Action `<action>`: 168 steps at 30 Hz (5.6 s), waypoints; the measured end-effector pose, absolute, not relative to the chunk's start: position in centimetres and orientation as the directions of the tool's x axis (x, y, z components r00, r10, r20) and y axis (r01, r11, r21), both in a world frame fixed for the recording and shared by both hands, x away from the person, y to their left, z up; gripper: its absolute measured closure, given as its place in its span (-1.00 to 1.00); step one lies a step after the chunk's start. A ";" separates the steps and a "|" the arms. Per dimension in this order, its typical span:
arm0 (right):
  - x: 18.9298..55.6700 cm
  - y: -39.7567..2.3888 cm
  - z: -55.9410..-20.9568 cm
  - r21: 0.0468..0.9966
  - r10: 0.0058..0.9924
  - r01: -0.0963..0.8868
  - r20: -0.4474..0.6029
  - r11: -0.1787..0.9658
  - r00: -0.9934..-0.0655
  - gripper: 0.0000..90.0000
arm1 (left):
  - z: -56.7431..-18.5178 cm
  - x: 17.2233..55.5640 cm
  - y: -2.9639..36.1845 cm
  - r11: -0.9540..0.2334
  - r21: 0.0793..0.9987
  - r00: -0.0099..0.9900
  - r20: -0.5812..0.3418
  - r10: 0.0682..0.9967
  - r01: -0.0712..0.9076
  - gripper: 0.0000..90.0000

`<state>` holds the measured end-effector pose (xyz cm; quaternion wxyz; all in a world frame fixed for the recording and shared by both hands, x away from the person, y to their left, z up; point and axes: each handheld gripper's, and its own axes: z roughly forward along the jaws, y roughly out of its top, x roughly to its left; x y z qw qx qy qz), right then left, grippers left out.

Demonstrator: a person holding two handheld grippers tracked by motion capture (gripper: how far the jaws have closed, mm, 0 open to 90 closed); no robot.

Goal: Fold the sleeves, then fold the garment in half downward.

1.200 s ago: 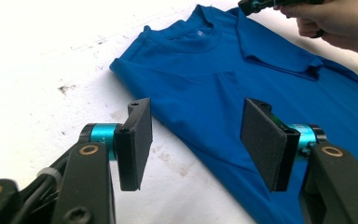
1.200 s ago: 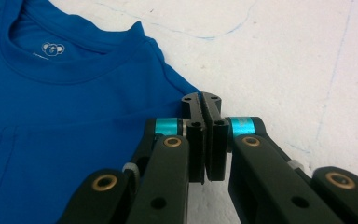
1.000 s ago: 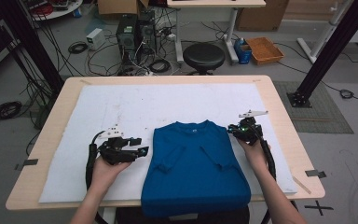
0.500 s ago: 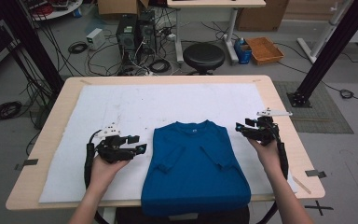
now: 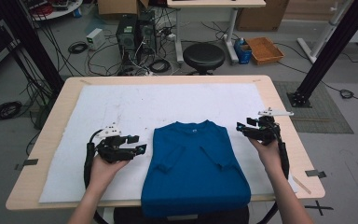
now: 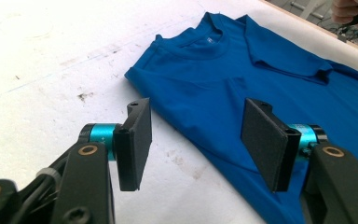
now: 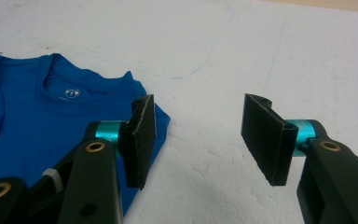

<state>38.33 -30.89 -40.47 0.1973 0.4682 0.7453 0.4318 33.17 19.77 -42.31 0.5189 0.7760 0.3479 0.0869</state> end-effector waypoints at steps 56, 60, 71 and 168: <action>43.7 -24.4 -44.0 0.683 0.798 0.585 0.006 0.438 -0.603 0.95 | -44.4 43.6 11.9 -0.377 0.731 0.683 -0.166 0.711 0.569 0.52; 43.8 -25.0 -44.0 0.687 0.820 0.606 0.025 0.401 -0.572 0.96 | -44.5 43.6 11.9 -0.377 0.732 0.678 -0.155 0.718 0.567 0.64; 44.0 -25.1 -43.6 0.732 0.824 0.594 0.078 0.334 -0.561 0.53 | -44.5 43.9 11.3 -0.359 0.749 0.677 -0.161 0.718 0.558 0.35; 33.2 -28.2 -43.4 0.725 0.827 0.627 0.146 0.284 -0.543 0.28 | -44.0 32.9 13.7 -0.366 0.751 0.664 -0.127 0.737 0.549 0.18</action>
